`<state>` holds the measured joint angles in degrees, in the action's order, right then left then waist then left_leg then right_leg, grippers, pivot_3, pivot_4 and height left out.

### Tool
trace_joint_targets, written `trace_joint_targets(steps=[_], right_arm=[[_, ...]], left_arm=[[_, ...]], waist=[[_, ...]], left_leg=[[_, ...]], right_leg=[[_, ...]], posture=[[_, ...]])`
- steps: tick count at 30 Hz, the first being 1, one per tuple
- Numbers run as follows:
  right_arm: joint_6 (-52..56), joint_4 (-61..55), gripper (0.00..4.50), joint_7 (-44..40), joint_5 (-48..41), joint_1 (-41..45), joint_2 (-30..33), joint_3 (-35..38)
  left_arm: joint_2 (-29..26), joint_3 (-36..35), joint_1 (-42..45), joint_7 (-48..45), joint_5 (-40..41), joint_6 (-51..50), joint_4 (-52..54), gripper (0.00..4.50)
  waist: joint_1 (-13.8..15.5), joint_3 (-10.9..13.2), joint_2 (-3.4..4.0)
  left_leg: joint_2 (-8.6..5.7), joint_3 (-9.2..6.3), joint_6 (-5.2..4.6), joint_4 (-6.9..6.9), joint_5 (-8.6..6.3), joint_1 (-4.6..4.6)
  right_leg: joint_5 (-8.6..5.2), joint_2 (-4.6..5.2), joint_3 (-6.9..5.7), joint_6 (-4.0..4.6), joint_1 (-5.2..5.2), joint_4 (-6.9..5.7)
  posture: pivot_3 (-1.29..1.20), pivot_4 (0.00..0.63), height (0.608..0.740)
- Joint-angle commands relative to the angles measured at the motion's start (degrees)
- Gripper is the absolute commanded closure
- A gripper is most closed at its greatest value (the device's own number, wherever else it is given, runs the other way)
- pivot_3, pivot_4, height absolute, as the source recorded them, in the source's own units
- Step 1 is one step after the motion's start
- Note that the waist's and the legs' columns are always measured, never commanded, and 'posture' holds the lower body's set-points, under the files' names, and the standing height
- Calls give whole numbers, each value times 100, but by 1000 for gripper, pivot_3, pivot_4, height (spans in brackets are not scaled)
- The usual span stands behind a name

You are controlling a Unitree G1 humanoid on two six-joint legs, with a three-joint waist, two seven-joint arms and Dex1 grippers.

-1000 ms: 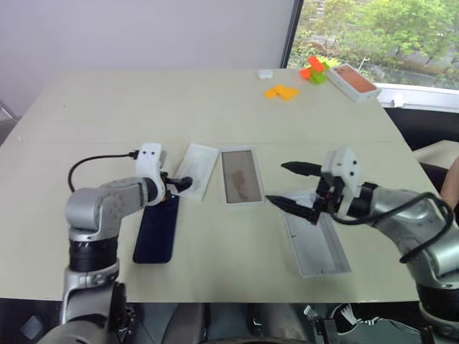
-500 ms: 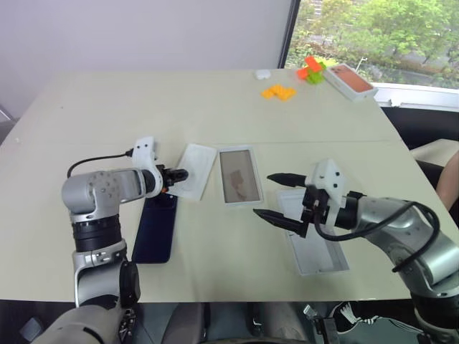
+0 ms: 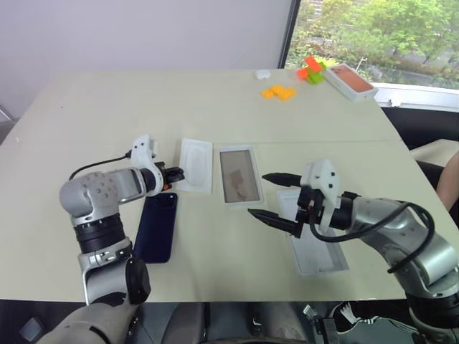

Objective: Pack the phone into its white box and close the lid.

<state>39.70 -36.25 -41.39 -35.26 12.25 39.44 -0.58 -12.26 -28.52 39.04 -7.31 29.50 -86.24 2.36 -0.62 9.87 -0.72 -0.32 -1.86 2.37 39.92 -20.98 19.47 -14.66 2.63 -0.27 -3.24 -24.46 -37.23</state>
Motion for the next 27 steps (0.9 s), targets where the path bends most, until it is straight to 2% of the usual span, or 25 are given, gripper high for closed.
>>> trace_joint_targets(steps=[1, 5, 10, 16, 19, 21, 24, 27], right_arm=[[-2, -269, 0, 8, -141, 89, -31, 23], [14, -295, 0, 15, -174, 89, -21, 33], [-57, -183, 0, -43, -106, -52, 153, 208], [-301, 209, 0, -239, 66, -156, 457, 529], [-406, 349, 0, -321, 126, -214, 514, 594], [-480, 421, 0, -365, 178, -267, 534, 624], [-550, 459, 0, -385, 234, -331, 539, 656], [-562, 435, 0, -385, 247, -366, 518, 680]], left_arm=[[53, -230, 14, 64, 10, -24, 139, 4460], [99, -547, -85, 19, 109, 294, 479, 4460], [317, -844, -383, -469, 870, 521, 1256, 4460], [659, -982, -709, -733, 1828, -195, 1805, 4460], [1149, -970, -620, -534, 2030, -460, 1939, 4460], [1564, -917, -546, -345, 2037, -578, 2001, 4460], [2054, -604, -530, 226, 1605, -498, 2051, 4460], [2480, -600, -499, 826, 1239, -395, 2091, 4460]], waist=[[2, 0, 0], [-8, 2, -3], [7, 2, -4], [25, 6, -11], [21, 7, -13], [25, 9, -16], [21, 11, -19], [-20, 14, -23]], left_leg=[[0, 0, 0, 0, 0, 1], [0, 0, 0, 0, 0, 1], [2, 0, 1, -3, 0, 3], [-2, 1, -2, -2, -2, 7], [-2, 0, -3, -2, -2, 8], [-2, 1, -4, -1, -2, 8], [-3, 2, -5, 1, -3, 8], [0, 2, -5, -2, -3, 4]], right_leg=[[0, 0, 0, 0, 0, 1], [0, 0, 0, 0, -1, 2], [0, 1, 0, 0, -3, 5], [0, 4, 0, 0, -2, 11], [0, 2, 0, 0, -2, 11], [0, 0, 0, 0, 0, 11], [0, 0, 1, -1, 2, 12], [0, -5, 2, -1, 1, 11]], posture=[[0, 150, 740], [0, 150, 740], [0, 150, 740], [0, 150, 740], [0, 150, 740], [0, 150, 740], [0, 150, 740], [0, 150, 740]])
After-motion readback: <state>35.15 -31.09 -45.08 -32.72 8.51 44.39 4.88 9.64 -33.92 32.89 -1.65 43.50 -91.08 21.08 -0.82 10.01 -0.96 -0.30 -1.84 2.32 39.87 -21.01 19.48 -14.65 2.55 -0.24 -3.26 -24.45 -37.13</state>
